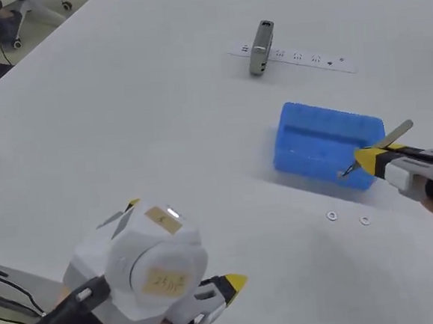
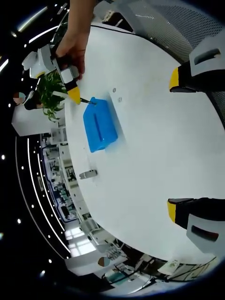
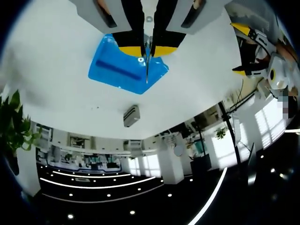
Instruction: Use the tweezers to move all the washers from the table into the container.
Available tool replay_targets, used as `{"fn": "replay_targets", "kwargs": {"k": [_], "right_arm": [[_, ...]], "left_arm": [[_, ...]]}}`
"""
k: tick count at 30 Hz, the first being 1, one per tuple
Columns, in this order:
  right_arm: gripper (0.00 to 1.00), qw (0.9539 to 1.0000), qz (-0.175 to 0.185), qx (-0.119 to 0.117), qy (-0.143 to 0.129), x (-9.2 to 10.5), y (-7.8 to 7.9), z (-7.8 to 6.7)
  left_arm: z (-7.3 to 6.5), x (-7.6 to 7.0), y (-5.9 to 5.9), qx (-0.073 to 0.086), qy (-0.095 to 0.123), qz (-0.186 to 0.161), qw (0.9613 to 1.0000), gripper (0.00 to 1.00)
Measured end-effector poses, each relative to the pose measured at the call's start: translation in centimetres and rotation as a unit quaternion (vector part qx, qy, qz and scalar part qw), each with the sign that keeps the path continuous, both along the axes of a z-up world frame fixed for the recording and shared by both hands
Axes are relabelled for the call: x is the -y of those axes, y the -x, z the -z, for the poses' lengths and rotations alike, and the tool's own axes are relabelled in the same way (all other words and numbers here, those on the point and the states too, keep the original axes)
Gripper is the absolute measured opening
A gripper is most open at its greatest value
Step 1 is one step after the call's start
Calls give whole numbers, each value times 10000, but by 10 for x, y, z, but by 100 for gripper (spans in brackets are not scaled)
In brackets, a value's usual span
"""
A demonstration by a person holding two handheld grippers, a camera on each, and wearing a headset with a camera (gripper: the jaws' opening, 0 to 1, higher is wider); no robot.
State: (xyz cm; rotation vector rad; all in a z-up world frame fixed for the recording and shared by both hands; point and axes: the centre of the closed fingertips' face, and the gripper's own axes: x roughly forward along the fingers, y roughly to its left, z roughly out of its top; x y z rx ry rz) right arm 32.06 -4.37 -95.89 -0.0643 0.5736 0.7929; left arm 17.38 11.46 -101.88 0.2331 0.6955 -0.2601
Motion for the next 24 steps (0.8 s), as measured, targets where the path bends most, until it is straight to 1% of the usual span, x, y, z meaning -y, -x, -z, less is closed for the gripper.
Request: {"fn": "replay_targets", "kwargs": {"k": [4, 7, 9, 13, 16, 21, 24], "right_arm": [[1, 10000, -42, 76, 1, -2, -5, -5], [1, 9998, -82, 154, 22, -4, -10, -8], [1, 9997, -107, 196, 41, -5, -13, -10], [1, 9995, -142, 277, 85, -7, -19, -13], [1, 9993, -152, 326, 107, -8, -24, -15], [1, 9989, -156, 411, 174, -11, -35, -15], [1, 9988, -128, 417, 221, -14, -43, -9]], "left_arm": [[0, 0, 0, 5, 13, -13, 10000, 95], [1, 0, 0, -19, 6, -10, 10000, 95], [0, 0, 0, -7, -1, 4, 10000, 95], [2, 0, 1, -53, -22, -5, 10000, 95], [1, 0, 1, -45, -19, -13, 10000, 95], [2, -1, 1, -54, -15, -35, 10000, 95], [2, -1, 1, -56, -14, -45, 10000, 95]]}}
